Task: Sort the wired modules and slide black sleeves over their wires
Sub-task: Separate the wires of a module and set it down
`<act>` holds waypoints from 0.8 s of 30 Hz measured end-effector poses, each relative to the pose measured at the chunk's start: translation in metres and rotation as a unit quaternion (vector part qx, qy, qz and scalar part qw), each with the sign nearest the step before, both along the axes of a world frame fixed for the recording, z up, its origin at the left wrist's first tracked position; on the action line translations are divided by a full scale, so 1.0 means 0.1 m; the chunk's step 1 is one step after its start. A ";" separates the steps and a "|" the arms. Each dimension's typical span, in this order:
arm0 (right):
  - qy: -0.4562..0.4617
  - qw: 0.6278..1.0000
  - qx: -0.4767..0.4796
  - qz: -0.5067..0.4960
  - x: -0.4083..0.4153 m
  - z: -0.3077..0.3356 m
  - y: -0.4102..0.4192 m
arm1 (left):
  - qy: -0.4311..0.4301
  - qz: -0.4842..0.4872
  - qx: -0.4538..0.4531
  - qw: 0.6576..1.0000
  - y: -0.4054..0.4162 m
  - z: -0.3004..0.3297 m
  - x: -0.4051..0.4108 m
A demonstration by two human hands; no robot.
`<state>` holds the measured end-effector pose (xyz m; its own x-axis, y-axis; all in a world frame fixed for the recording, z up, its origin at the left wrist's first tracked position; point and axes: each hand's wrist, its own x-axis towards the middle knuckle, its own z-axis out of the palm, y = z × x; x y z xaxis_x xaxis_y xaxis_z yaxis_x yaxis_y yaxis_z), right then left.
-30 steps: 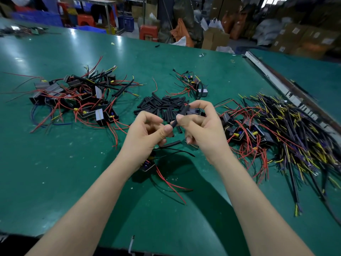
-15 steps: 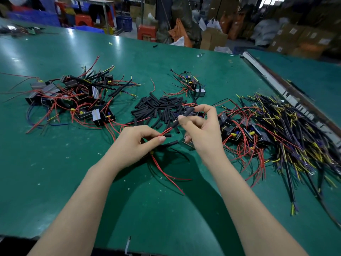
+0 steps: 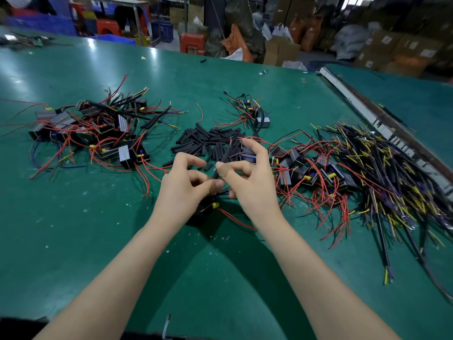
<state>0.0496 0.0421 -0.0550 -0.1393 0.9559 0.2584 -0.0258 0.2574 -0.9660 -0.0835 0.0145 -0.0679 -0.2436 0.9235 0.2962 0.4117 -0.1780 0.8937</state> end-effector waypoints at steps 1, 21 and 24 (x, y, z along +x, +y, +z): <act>-0.005 1.000 -0.006 0.005 0.01 0.00 0.01 | -0.008 -0.010 -0.001 1.000 0.01 -0.01 0.00; 0.122 0.984 -0.116 0.056 0.19 0.22 0.08 | 0.020 -0.210 -0.055 0.976 -0.06 0.03 -0.05; 0.066 0.986 -0.127 0.080 0.12 0.17 0.07 | -0.032 -0.202 -0.049 0.978 -0.06 0.01 0.01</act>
